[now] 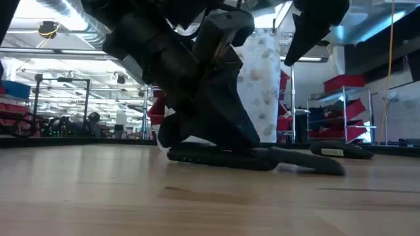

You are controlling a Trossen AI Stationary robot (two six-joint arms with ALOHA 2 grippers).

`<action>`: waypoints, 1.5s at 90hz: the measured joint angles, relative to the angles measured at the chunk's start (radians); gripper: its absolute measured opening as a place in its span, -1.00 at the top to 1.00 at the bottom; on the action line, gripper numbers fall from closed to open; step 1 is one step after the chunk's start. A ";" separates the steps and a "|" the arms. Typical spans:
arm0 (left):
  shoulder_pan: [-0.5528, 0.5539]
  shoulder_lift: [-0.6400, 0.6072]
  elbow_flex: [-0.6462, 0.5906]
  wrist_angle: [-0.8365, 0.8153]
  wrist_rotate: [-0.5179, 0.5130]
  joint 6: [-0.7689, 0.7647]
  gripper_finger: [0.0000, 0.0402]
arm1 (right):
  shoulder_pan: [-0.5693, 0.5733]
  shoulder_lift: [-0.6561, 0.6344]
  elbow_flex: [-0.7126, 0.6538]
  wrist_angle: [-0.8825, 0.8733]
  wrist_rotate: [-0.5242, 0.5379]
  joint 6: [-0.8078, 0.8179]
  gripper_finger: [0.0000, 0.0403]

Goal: Insert battery
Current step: Close the remote lid on the remote

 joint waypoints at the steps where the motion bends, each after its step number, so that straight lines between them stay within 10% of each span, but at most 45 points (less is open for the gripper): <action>1: 0.000 0.000 0.000 0.000 0.000 0.000 0.66 | 0.000 0.000 0.000 -0.001 0.000 0.000 1.00; 46: 0.027 -0.109 -0.005 -0.092 0.010 0.035 0.66 | 0.002 0.000 -0.093 0.160 -0.157 -0.043 0.95; 102: -0.015 -0.026 -0.004 -0.069 0.148 -0.113 0.70 | 0.161 -0.062 -0.415 0.563 -0.499 0.277 0.31; 135: 0.011 0.061 0.000 0.122 -0.108 -0.137 0.82 | 0.174 -0.062 -0.422 0.576 -0.474 0.324 0.31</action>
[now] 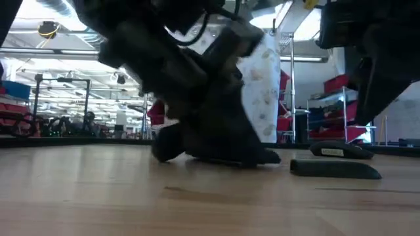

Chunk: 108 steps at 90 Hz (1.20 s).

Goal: Insert battery
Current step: Close the remote lid on the remote

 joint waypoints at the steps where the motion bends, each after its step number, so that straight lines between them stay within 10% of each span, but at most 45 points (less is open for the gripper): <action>1: 0.003 0.001 0.000 0.007 -0.009 0.002 0.83 | 0.000 0.000 0.000 0.000 0.002 -0.001 0.31; 21: 0.068 0.003 0.006 0.060 -0.024 0.050 0.87 | -0.003 0.000 0.000 -0.004 0.030 -0.014 0.31; 51: 0.052 -0.047 0.008 0.032 0.319 0.091 0.91 | 0.003 0.000 -0.021 0.040 0.059 -0.034 0.31; 108: 0.011 0.074 0.013 0.221 0.186 -0.012 0.39 | 0.091 0.207 -0.204 0.596 0.152 -0.256 0.31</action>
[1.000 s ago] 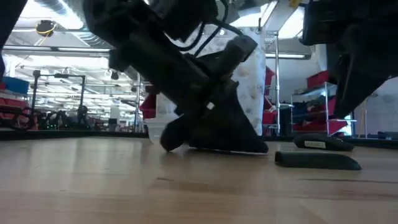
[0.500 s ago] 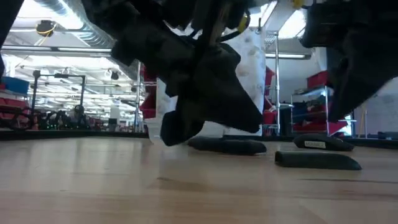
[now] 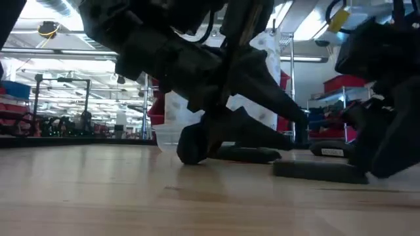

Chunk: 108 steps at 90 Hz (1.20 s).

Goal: Insert battery
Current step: Close the remote lid on the remote

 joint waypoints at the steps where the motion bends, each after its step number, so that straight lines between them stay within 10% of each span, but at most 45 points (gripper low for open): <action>1: 0.001 0.000 0.000 0.000 0.000 -0.001 0.38 | 0.000 0.005 0.003 -0.001 0.001 0.000 0.31; 61: 0.002 0.001 -0.001 -0.067 0.051 0.058 0.34 | 0.069 0.013 0.042 -0.046 -0.128 0.224 0.31; 108: 0.003 0.001 -0.004 -0.070 0.103 0.109 0.34 | 0.035 0.103 0.042 0.131 -0.027 0.232 0.54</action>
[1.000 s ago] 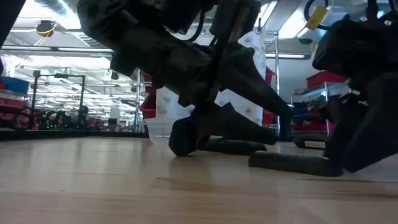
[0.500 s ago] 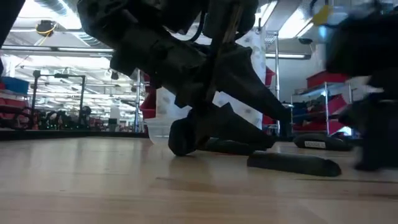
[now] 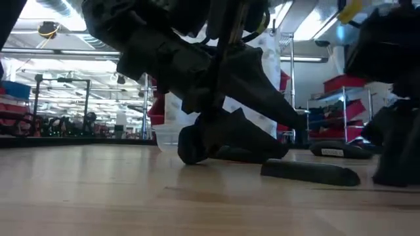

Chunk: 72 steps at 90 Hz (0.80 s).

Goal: Insert battery
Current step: Close the remote lid on the remote

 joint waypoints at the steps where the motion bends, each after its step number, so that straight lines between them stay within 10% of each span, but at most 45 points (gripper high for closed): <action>1: 0.000 0.001 0.000 0.001 0.000 0.000 0.34 | -0.003 0.000 0.000 0.002 0.000 -0.007 0.55; 46: 0.008 0.024 0.000 0.037 0.068 0.029 0.34 | -0.058 0.003 -0.001 0.005 0.050 -0.061 0.77; 72: 0.081 -0.120 -0.004 -0.216 0.122 0.078 0.34 | -0.057 0.003 -0.002 0.003 0.051 -0.050 0.80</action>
